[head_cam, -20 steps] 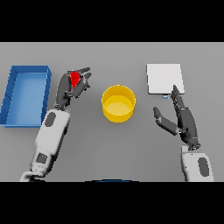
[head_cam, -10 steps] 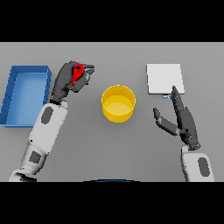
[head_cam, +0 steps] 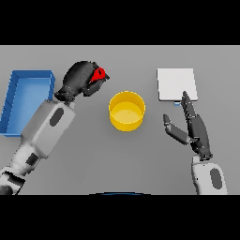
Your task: Pick up the red beaker and tilt it to pour out 1 green nut into yellow bowl. Pick up the yellow bowl and place it on the metallic measuring scale.
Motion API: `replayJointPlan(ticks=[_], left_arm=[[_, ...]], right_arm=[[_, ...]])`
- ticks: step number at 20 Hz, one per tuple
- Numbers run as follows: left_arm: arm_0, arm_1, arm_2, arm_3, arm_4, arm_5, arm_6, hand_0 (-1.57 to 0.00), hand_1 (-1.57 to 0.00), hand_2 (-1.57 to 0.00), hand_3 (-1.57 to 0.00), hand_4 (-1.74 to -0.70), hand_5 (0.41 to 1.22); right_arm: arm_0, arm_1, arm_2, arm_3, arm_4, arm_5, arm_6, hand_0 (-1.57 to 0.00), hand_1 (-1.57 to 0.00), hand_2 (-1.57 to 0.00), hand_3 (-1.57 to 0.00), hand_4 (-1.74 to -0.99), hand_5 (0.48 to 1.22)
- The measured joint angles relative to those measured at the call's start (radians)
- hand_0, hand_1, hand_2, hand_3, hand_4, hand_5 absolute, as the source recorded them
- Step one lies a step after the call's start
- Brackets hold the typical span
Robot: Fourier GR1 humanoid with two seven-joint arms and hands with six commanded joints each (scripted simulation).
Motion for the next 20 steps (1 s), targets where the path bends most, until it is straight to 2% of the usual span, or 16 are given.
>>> replayJointPlan(ticks=[2, 4, 7, 8, 10, 13, 14, 16, 19, 20], left_arm=[[-0.053, 0.015, -0.070, 0.029, -0.059, -0.055, 0.032, -1.57, -1.57, -1.57, -1.57, -1.73, 1.182], [-0.083, 0.054, -0.128, 0.038, -0.095, -0.116, 0.016, -1.57, -1.57, -1.57, -1.57, -1.73, 1.196], [-0.166, 0.065, -0.206, 0.092, -0.149, -0.212, 0.041, -1.57, -1.57, -1.57, -1.57, -1.61, 1.208], [-0.174, 0.076, -0.234, 0.095, -0.160, -0.236, 0.020, -1.57, -1.57, -1.57, -1.48, -1.63, 1.211], [-0.228, 0.077, -0.292, 0.125, -0.202, -0.284, 0.039, -1.57, -1.57, -1.57, -1.36, -1.66, 1.214], [-0.303, 0.062, -0.376, 0.181, -0.251, -0.358, 0.052, -1.57, -1.57, -1.57, -1.30, -1.69, 1.218], [-0.319, 0.069, -0.399, 0.184, -0.263, -0.372, 0.040, -1.57, -1.57, -1.57, -1.27, -1.70, 1.218], [-0.352, 0.070, -0.443, 0.195, -0.283, -0.398, 0.028, -1.57, -1.57, -1.57, -1.20, -1.71, 1.219], [-0.409, 0.058, -0.511, 0.225, -0.319, -0.417, -0.013, -1.57, -1.57, -1.57, -1.38, -1.72, 1.220], [-0.427, 0.045, -0.537, 0.237, -0.336, -0.415, -0.016, -1.57, -1.57, -1.57, -1.42, -1.73, 1.220]], right_arm=[[0.007, -0.008, -0.002, 0.001, 0.004, 0.002, -0.007, 0.00, 0.00, 0.00, 0.00, -1.289, 0.695], [0.015, -0.011, 0.002, 0.002, 0.013, 0.001, -0.010, 0.00, 0.00, 0.00, 0.00, -1.290, 0.694], [0.015, -0.001, 0.002, -0.003, 0.001, 0.003, -0.006, 0.00, 0.00, 0.00, 0.00, -1.284, 0.678], [0.025, 0.004, -0.002, -0.006, -0.008, 0.003, -0.004, 0.00, 0.00, 0.00, 0.00, -1.278, 0.672], [0.004, 0.013, -0.012, -0.002, -0.030, 0.004, 0.035, 0.00, 0.00, 0.00, 0.00, -1.279, 0.651], [-0.002, 0.024, -0.013, 0.007, -0.037, 0.002, 0.043, 0.00, 0.00, 0.00, 0.00, -1.299, 0.627], [0.005, 0.017, -0.021, 0.000, -0.049, 0.009, 0.023, 0.00, 0.00, 0.00, 0.00, -1.303, 0.619], [0.009, 0.018, -0.026, 0.000, -0.071, 0.024, 0.024, 0.00, 0.00, 0.00, 0.00, -1.301, 0.607], [0.003, 0.017, -0.027, 0.007, -0.064, 0.019, 0.019, 0.00, 0.00, 0.00, 0.00, -1.299, 0.605], [0.013, 0.014, -0.027, -0.001, -0.067, 0.023, 0.002, 0.00, 0.00, 0.00, 0.00, -1.300, 0.601]])
